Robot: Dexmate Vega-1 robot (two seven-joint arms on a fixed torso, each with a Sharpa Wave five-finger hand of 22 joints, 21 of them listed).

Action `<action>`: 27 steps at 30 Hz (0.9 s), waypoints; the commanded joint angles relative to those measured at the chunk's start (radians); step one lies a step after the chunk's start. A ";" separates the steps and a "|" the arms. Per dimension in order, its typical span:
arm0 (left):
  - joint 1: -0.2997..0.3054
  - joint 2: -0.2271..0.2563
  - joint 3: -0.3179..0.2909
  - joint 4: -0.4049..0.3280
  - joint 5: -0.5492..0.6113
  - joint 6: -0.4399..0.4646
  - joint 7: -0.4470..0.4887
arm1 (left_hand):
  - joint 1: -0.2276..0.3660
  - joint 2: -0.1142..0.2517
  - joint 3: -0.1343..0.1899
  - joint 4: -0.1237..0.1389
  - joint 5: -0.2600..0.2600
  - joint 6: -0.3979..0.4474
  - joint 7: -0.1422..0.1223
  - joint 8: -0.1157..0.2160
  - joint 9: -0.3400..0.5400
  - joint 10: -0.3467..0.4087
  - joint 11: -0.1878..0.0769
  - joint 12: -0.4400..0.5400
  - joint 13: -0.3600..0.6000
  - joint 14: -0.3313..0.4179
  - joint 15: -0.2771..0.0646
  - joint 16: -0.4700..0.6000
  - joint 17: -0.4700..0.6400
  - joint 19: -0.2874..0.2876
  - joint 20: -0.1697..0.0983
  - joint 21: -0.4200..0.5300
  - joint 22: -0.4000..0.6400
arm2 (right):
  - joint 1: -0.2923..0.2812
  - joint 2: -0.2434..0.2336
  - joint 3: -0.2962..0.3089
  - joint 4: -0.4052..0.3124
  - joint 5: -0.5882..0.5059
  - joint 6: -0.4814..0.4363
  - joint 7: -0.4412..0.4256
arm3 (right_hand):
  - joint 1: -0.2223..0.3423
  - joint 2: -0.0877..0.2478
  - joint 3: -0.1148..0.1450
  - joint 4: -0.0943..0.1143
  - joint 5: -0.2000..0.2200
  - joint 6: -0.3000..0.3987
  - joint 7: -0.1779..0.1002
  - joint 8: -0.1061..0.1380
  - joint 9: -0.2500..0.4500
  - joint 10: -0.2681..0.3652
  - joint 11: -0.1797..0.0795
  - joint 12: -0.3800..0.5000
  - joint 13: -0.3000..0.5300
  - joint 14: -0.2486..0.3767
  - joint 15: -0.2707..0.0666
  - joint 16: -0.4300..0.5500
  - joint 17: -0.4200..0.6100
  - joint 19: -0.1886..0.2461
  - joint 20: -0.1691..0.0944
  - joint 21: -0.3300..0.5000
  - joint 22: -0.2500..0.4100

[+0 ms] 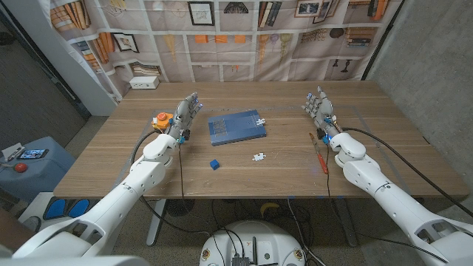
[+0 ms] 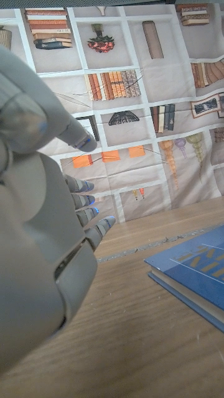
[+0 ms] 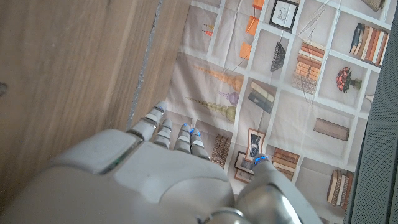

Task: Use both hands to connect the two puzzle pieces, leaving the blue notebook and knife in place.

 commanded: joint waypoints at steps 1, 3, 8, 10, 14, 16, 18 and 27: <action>0.028 0.025 -0.006 -0.072 0.018 0.017 0.044 | 0.013 0.040 0.008 -0.007 0.007 0.010 0.003 0.007 0.002 0.003 -0.007 0.006 0.005 -0.001 -0.004 0.004 0.002 0.009 -0.001 0.008 0.002 | -0.003 -0.014 0.008 -0.007 -0.005 0.005 -0.002 | 0.001 0.015 0.007 -0.004 0.009 0.013 0.000 0.006 0.003 0.010 -0.002 0.006 0.004 -0.006 -0.003 0.007 0.002 0.006 -0.004 0.006 0.002; 0.040 0.037 -0.010 -0.095 0.020 0.022 0.052 | 0.014 0.040 0.009 -0.011 0.007 0.011 0.001 0.007 0.002 0.004 -0.009 0.006 0.005 0.000 -0.004 0.004 0.002 0.009 -0.001 0.008 0.001 | -0.006 -0.014 0.009 -0.009 -0.005 0.008 -0.003 | 0.003 0.016 0.008 -0.005 0.009 0.014 0.000 0.006 0.002 0.011 -0.002 0.007 0.004 -0.005 -0.005 0.007 0.000 0.007 -0.005 0.006 0.002; 0.067 0.062 -0.020 -0.143 0.024 0.039 0.070 | 0.015 0.039 0.011 -0.018 0.007 0.017 0.000 0.008 0.002 0.010 -0.010 0.007 0.005 0.002 -0.006 0.003 0.001 0.012 -0.001 0.010 0.001 | -0.017 -0.020 0.006 -0.024 -0.011 0.008 -0.007 | 0.005 0.017 0.009 -0.006 0.010 0.016 0.001 0.007 0.002 0.013 -0.002 0.007 0.004 -0.003 -0.007 0.006 -0.003 0.007 -0.006 0.007 0.002; 0.078 0.072 -0.024 -0.165 0.028 0.046 0.081 | 0.016 0.039 0.011 -0.020 0.007 0.017 0.000 0.008 0.002 0.011 -0.010 0.008 0.005 0.002 -0.005 0.004 0.001 0.013 -0.001 0.010 0.001 | -0.022 -0.024 0.007 -0.032 -0.008 0.004 -0.005 | 0.006 0.018 0.009 -0.006 0.011 0.017 0.001 0.007 0.002 0.014 -0.002 0.007 0.004 -0.001 -0.007 0.006 -0.003 0.007 -0.006 0.007 0.002; 0.097 0.093 -0.028 -0.202 0.036 0.058 0.092 | 0.019 0.040 0.014 -0.028 0.007 0.025 -0.001 0.010 0.002 0.017 -0.012 0.009 0.004 0.008 -0.009 0.004 0.000 0.015 -0.001 0.011 0.001 | -0.031 -0.033 0.011 -0.040 0.001 0.000 0.006 | 0.006 0.018 0.009 -0.007 0.011 0.018 0.002 0.007 0.002 0.014 -0.001 0.007 0.003 -0.001 -0.007 0.005 -0.005 0.007 -0.007 0.007 0.002; 0.108 0.101 -0.032 -0.219 0.038 0.065 0.101 | 0.019 0.041 0.015 -0.030 0.007 0.026 -0.001 0.010 0.002 0.017 -0.012 0.009 0.004 0.009 -0.010 0.005 0.000 0.016 -0.001 0.011 0.001 | -0.036 -0.042 0.010 -0.051 -0.013 0.001 -0.004 | 0.008 0.019 0.009 -0.008 0.012 0.018 0.001 0.007 0.002 0.014 -0.002 0.007 0.003 0.000 -0.007 0.005 -0.006 0.007 -0.007 0.007 0.002; 0.117 0.105 -0.035 -0.230 0.040 0.066 0.107 | 0.020 0.041 0.016 -0.032 0.007 0.027 -0.001 0.010 0.002 0.018 -0.012 0.008 0.004 0.010 -0.009 0.004 0.000 0.017 -0.001 0.011 0.001 | -0.042 -0.063 0.005 -0.076 -0.046 -0.006 -0.027 | 0.014 0.020 0.012 -0.012 0.013 0.023 -0.002 0.009 0.002 0.018 -0.002 0.008 0.003 0.002 -0.008 0.004 -0.009 0.008 -0.008 0.008 0.002; 0.152 0.114 -0.044 -0.261 0.054 0.061 0.138 | 0.023 0.043 0.019 -0.042 0.006 0.029 -0.002 0.009 0.002 0.020 -0.012 0.008 0.004 0.011 -0.010 0.003 -0.001 0.018 -0.002 0.011 0.001 | -0.052 -0.113 -0.004 -0.137 -0.130 0.000 -0.057 | 0.047 0.023 0.023 -0.041 0.015 0.044 -0.020 0.015 0.002 0.037 -0.007 0.012 0.003 0.012 -0.014 0.002 -0.022 0.014 -0.016 0.009 0.001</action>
